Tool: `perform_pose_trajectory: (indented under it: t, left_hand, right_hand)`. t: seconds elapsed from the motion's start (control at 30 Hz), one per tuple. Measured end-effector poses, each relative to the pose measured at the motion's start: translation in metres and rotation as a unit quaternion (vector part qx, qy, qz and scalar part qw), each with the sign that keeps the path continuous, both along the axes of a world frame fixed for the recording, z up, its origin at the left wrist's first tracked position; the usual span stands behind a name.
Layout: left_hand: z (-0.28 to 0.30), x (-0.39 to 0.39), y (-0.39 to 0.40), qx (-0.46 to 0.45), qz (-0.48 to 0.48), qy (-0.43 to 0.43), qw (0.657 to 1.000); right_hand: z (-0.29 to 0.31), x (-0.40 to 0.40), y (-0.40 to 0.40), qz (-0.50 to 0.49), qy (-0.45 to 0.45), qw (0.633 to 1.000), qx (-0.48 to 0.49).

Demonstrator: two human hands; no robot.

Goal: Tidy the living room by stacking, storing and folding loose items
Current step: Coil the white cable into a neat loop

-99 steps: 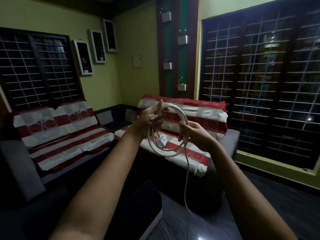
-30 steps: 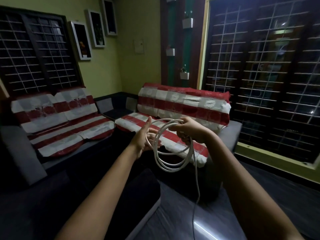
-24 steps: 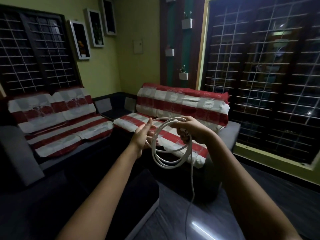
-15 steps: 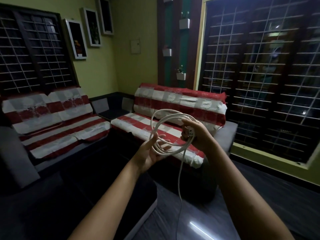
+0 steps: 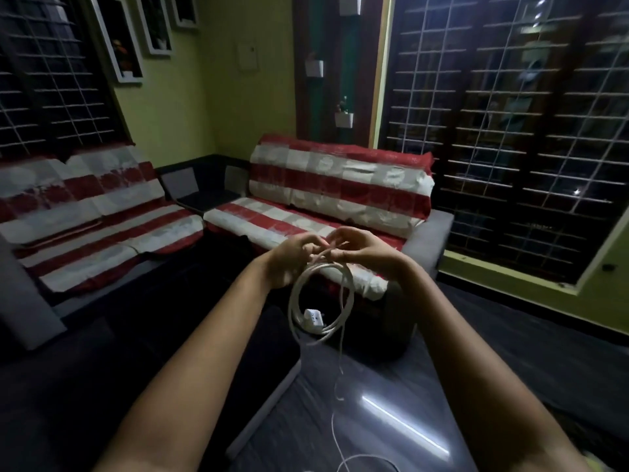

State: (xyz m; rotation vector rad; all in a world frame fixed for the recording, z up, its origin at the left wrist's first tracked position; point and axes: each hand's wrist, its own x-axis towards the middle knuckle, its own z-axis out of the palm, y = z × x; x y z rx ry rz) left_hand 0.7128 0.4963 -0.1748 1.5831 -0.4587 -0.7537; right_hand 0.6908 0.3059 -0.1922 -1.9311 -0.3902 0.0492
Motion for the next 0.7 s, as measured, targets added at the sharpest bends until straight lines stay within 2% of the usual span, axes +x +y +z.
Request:
perform_pose_trajectory:
  t: [0.03,0.07,0.13,0.2,0.43,0.47,0.53,0.6,0.67,0.7]
  left_hand:
    - [-0.005,0.001,0.0,-0.012,0.014,0.025,1.0]
    - [-0.011,0.001,-0.001,0.016,0.018,0.003,1.0]
    - [-0.025,-0.001,-0.003,0.107,0.012,-0.092,0.99]
    - [-0.031,-0.004,-0.005,0.128,0.012,-0.16,0.979]
    - [-0.071,-0.011,-0.006,0.012,0.075,-0.175,0.982]
    - [-0.085,-0.01,-0.004,0.025,0.068,-0.193,0.979]
    - [-0.13,0.001,0.01,0.134,0.047,-0.242,0.96]
    - [-0.183,0.006,0.039,0.242,0.038,-0.23,0.942]
    - [-0.214,0.006,0.065,0.251,0.061,-0.173,0.951]
    - [-0.214,0.005,0.07,0.23,0.086,-0.173,0.954]
  right_hand:
    - [0.0,0.0,0.002,-0.002,-0.014,0.998,-0.062]
    - [-0.001,0.0,0.004,-0.006,-0.028,0.991,-0.131]
    - [-0.009,0.002,0.008,-0.02,-0.061,0.97,-0.235]
    - [-0.013,0.001,0.012,-0.04,-0.091,0.962,-0.255]
    - [0.004,-0.017,0.02,-0.086,-0.117,0.964,-0.222]
    - [0.006,-0.021,0.02,-0.104,-0.12,0.969,-0.191]
    - [0.014,-0.035,0.012,-0.151,-0.131,0.978,-0.064]
    - [0.026,-0.051,-0.011,-0.226,-0.161,0.958,0.076]
    - [0.029,-0.068,-0.047,-0.336,-0.174,0.921,0.098]
    - [0.027,-0.075,-0.065,-0.388,-0.145,0.909,0.044]
